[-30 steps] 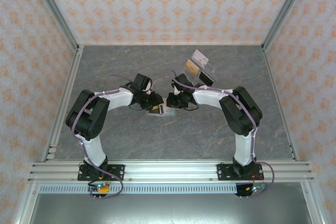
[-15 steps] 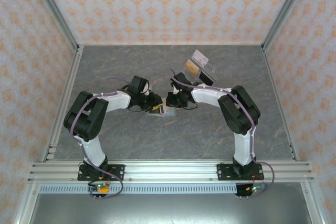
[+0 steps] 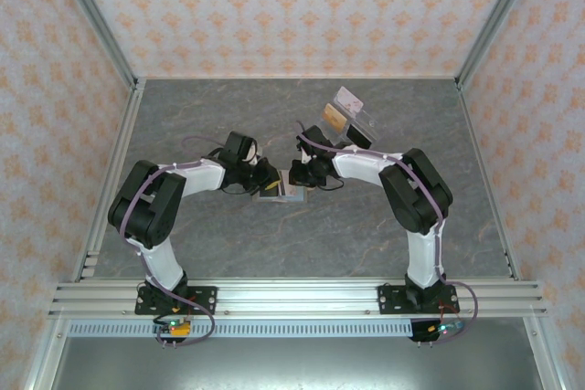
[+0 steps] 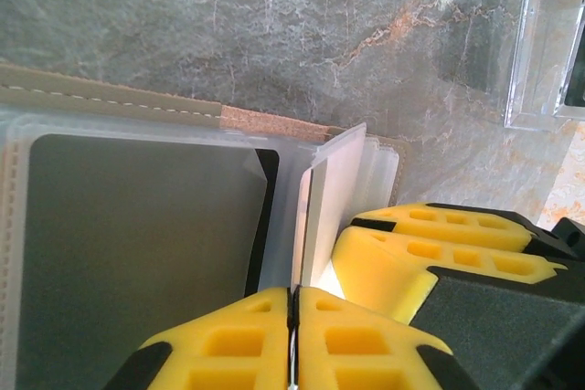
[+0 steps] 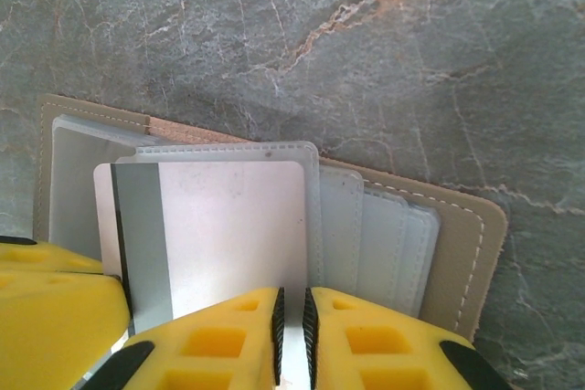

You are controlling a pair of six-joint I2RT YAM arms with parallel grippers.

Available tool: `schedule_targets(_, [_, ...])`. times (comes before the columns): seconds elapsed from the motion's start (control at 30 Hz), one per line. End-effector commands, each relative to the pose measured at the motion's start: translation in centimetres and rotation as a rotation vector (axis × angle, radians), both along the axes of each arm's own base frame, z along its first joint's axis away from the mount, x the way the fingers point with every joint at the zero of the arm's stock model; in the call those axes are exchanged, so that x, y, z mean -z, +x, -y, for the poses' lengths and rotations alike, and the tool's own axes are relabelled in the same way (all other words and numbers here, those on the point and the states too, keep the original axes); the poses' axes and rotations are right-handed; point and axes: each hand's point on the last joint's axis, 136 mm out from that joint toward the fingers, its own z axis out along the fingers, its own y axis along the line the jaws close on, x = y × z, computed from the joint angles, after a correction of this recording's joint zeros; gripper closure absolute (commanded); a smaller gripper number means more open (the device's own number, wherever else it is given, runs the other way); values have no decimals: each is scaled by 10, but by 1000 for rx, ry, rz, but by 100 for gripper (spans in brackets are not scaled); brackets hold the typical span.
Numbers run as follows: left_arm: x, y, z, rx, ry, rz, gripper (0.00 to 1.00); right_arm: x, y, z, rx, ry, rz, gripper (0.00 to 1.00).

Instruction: Take the credit cards out of the card holder

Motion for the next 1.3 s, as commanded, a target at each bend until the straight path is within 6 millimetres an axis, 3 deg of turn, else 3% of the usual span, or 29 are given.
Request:
schedule_targets(0.0, [-16, 4, -1, 17, -8, 58, 97, 40, -14, 32, 45, -166, -85, 83])
schedule_targets(0.37, [-24, -12, -35, 41, 154, 56, 99, 42, -10, 45, 64, -213, -74, 84])
schedule_targets(0.5, [-34, -13, -41, 48, 175, 84, 100, 38, -10, 37, 39, -168, -65, 83])
schedule_targets(0.6, [-49, -10, -47, 42, 197, 138, 100, 24, -10, 22, 13, -76, -42, 82])
schedule_targets(0.77, [-83, 7, -49, -1, 174, 237, 100, -31, 6, -1, 20, 62, 27, 75])
schedule_targets(1.0, [-128, 25, -46, -58, 121, 373, 100, -103, 15, -5, 39, 170, 119, 56])
schedule_targets(1.27, [-188, 36, -19, -61, -128, 516, 100, -170, 11, -12, -63, 477, 167, 19])
